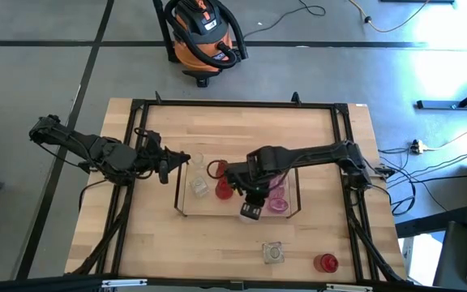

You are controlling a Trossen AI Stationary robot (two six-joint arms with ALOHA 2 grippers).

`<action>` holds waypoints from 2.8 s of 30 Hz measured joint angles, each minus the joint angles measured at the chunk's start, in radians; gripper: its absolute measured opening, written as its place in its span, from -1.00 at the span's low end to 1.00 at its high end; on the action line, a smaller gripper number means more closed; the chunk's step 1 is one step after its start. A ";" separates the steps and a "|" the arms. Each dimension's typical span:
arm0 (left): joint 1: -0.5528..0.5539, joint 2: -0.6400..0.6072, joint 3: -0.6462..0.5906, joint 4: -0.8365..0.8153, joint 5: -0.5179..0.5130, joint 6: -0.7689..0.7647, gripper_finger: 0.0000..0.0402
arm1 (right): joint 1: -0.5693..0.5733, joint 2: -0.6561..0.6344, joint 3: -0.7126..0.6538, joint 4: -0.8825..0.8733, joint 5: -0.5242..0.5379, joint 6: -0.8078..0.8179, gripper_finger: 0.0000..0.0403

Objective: Sort vases onto shelf
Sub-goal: Put the transparent flower vase on the shelf aligned with the other transparent flower vase

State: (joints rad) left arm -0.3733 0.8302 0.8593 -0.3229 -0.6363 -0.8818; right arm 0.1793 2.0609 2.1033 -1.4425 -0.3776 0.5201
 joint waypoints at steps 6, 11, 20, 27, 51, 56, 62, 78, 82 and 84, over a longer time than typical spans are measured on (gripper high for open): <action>0.000 0.000 0.000 -0.001 0.000 0.003 -1.00 | 0.003 0.035 0.000 -0.020 -0.002 -0.019 -0.90; 0.000 0.000 0.000 -0.002 0.000 0.005 -1.00 | 0.000 0.038 -0.008 -0.010 0.029 -0.024 -0.90; 0.000 0.000 0.000 -0.002 -0.001 0.022 -1.00 | -0.022 0.038 -0.011 -0.023 0.046 -0.028 -0.90; 0.000 0.000 0.000 -0.003 -0.001 0.022 -1.00 | -0.032 0.038 -0.011 -0.013 0.053 -0.030 -0.90; 0.000 0.000 0.001 -0.003 0.026 0.025 -1.00 | -0.029 0.062 -0.010 0.002 0.049 -0.029 -0.89; -0.001 0.000 0.001 -0.003 0.026 0.028 -1.00 | -0.029 0.062 -0.009 0.002 0.071 -0.018 -0.89; -0.001 0.000 0.001 -0.003 0.026 0.029 -1.00 | -0.029 0.062 -0.009 0.002 0.076 -0.016 -0.89; 0.000 0.000 0.001 -0.002 0.026 0.029 -1.00 | -0.029 0.062 -0.009 0.002 0.110 -0.002 -0.89; 0.000 0.000 0.001 -0.002 0.026 0.029 -1.00 | -0.029 0.063 -0.009 0.002 0.115 -0.002 -0.86; 0.000 0.000 0.001 -0.003 0.026 0.029 -1.00 | -0.029 0.063 -0.009 0.002 0.119 -0.002 -0.79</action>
State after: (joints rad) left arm -0.3733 0.8299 0.8604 -0.3255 -0.6106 -0.8528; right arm 0.1505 2.1239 2.0941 -1.4410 -0.2590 0.5182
